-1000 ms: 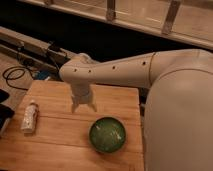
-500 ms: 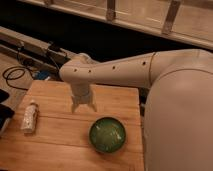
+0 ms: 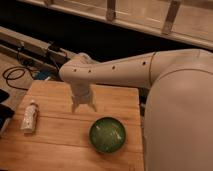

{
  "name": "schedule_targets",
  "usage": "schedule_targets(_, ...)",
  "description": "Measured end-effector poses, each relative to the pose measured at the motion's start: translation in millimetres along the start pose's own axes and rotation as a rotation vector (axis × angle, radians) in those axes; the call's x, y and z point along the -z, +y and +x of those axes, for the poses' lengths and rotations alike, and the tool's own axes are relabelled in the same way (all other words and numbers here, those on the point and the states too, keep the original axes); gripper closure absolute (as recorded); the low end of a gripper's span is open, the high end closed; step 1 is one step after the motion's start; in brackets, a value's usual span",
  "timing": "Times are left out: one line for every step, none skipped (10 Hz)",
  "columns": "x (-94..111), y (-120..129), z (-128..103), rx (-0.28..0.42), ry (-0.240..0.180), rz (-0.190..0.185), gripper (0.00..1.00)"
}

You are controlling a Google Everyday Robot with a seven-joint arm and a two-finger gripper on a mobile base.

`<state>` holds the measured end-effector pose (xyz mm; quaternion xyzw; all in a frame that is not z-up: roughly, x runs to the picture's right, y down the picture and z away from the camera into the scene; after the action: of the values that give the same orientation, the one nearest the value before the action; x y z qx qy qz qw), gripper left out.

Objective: Place the bottle in the ceramic bowl

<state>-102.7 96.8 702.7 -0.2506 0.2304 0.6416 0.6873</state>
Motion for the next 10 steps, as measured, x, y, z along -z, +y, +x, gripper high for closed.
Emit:
schedule_targets(8,6,-5,0.020,-0.044,-0.001,0.35)
schedule_targets(13,13,-12,0.039,-0.076,-0.003,0.35)
schedule_targets(18,30,-26,0.071,-0.115,-0.011,0.35)
schedule_targets(19,46,-41,0.098,-0.142,-0.022,0.35)
schedule_targets(20,62,-56,0.114,-0.165,-0.039,0.35)
schedule_targets(20,77,-70,0.126,-0.182,-0.049,0.35)
schedule_targets(20,91,-75,0.139,-0.189,-0.062,0.35)
schedule_targets(20,90,-76,0.138,-0.189,-0.060,0.35)
schedule_targets(20,85,-78,0.131,-0.190,-0.057,0.35)
schedule_targets(19,86,-76,0.131,-0.187,-0.059,0.35)
